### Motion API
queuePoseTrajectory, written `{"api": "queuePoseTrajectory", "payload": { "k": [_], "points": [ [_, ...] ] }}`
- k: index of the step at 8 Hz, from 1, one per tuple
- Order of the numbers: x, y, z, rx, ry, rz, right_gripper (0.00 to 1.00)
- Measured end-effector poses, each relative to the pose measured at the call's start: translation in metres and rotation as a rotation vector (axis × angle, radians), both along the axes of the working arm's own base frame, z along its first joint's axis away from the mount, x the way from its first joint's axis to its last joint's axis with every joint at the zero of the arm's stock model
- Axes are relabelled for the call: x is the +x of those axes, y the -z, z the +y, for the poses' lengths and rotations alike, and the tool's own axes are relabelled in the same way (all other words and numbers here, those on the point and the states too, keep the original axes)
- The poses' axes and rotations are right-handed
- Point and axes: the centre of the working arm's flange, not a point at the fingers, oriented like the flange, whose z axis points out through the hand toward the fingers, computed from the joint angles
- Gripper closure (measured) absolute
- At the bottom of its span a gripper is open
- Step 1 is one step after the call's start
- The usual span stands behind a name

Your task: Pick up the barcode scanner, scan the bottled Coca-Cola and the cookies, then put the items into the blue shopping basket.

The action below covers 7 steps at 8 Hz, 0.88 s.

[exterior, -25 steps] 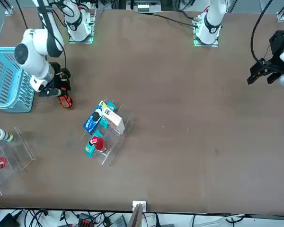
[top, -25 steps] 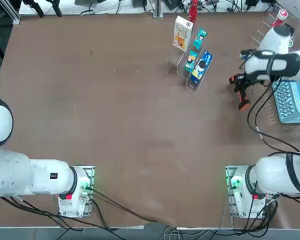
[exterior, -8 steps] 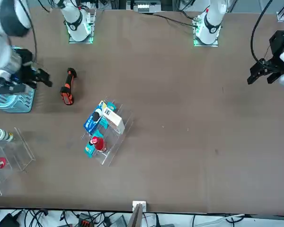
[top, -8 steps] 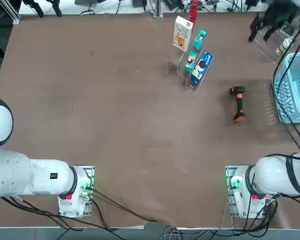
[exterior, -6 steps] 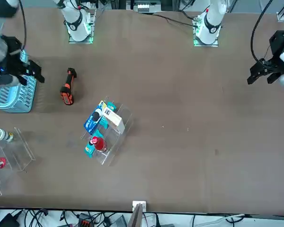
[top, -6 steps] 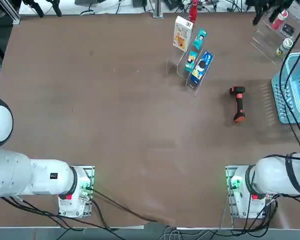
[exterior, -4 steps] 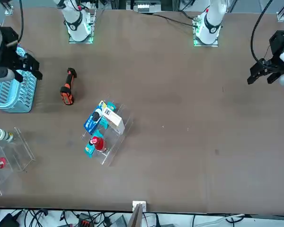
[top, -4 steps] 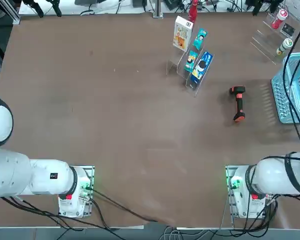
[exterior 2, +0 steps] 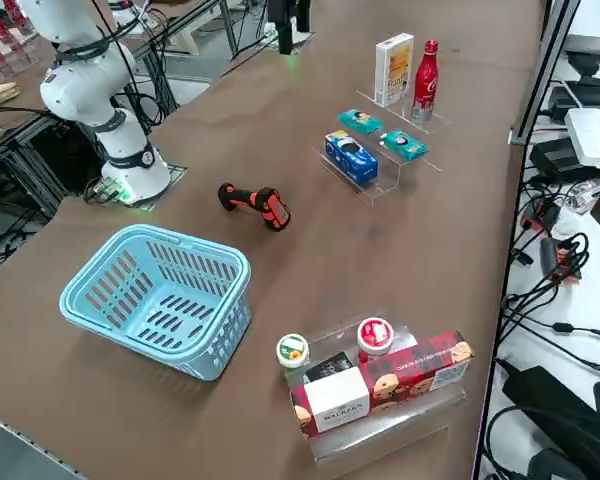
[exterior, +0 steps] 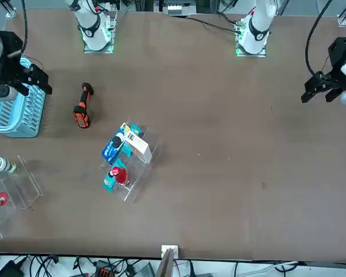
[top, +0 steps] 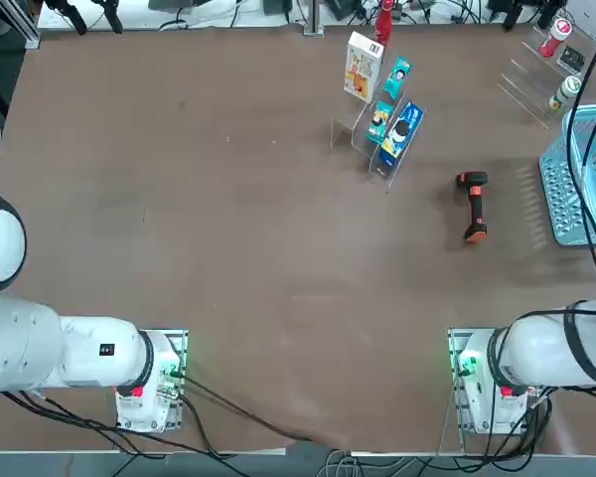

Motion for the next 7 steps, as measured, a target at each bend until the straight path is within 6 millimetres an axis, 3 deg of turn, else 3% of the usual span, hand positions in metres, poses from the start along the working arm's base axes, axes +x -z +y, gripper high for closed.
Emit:
{"api": "queuePoseTrajectory", "payload": {
  "k": [2, 4, 5, 7],
  "points": [
    [-0.004, -0.007, -0.002, -0.001, 0.022, -0.007, 0.0],
    [-0.005, -0.01, 0.009, 0.001, -0.005, -0.011, 0.0],
    [-0.003, -0.005, 0.031, 0.004, -0.049, -0.015, 0.0],
    [0.016, 0.006, 0.1, 0.029, -0.165, -0.072, 0.0]
  ]
}}
